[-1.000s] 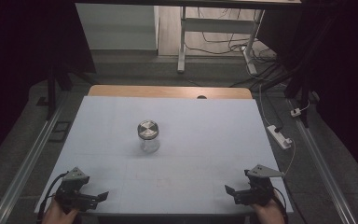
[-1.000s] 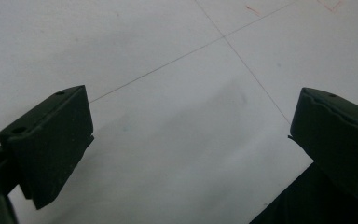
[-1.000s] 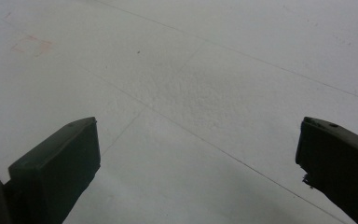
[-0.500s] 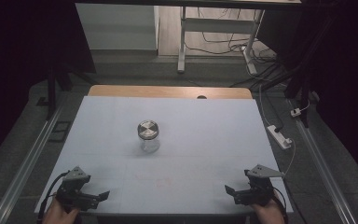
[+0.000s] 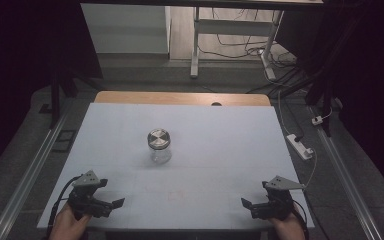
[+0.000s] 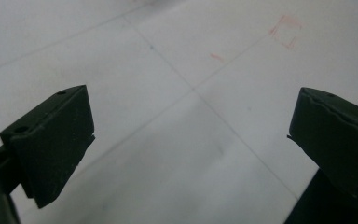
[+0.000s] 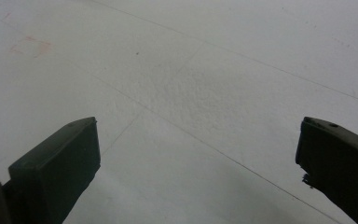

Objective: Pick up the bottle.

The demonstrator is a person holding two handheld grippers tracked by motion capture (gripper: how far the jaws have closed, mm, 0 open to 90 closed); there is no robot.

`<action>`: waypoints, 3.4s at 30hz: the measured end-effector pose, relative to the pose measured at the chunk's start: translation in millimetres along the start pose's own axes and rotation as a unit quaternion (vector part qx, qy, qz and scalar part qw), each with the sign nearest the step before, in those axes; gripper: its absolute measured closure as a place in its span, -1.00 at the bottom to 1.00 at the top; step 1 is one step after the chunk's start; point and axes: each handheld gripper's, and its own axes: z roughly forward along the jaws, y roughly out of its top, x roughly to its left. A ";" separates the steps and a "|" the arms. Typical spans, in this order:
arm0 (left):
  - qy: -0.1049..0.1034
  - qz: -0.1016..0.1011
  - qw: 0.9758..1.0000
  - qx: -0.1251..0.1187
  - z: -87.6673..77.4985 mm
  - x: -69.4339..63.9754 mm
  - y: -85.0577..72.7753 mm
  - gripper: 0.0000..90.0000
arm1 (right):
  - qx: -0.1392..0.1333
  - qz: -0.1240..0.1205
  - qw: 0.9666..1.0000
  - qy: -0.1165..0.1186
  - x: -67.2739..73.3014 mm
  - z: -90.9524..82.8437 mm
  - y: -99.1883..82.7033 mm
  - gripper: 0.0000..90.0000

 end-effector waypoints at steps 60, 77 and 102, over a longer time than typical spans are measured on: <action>-0.008 0.080 0.996 -0.023 143.6 39.1 128.4 -0.96 | -0.001 -0.003 1.000 0.004 -0.1 0.8 0.4 -1.00; 0.016 0.099 0.995 -0.030 142.0 28.5 126.5 -0.66 | -0.003 -0.005 1.000 0.004 0.5 0.4 0.5 -1.00; -0.027 0.145 0.988 -0.050 103.4 -15.8 135.0 -0.66 | -0.009 -0.010 1.000 0.004 1.5 -0.9 0.1 -1.00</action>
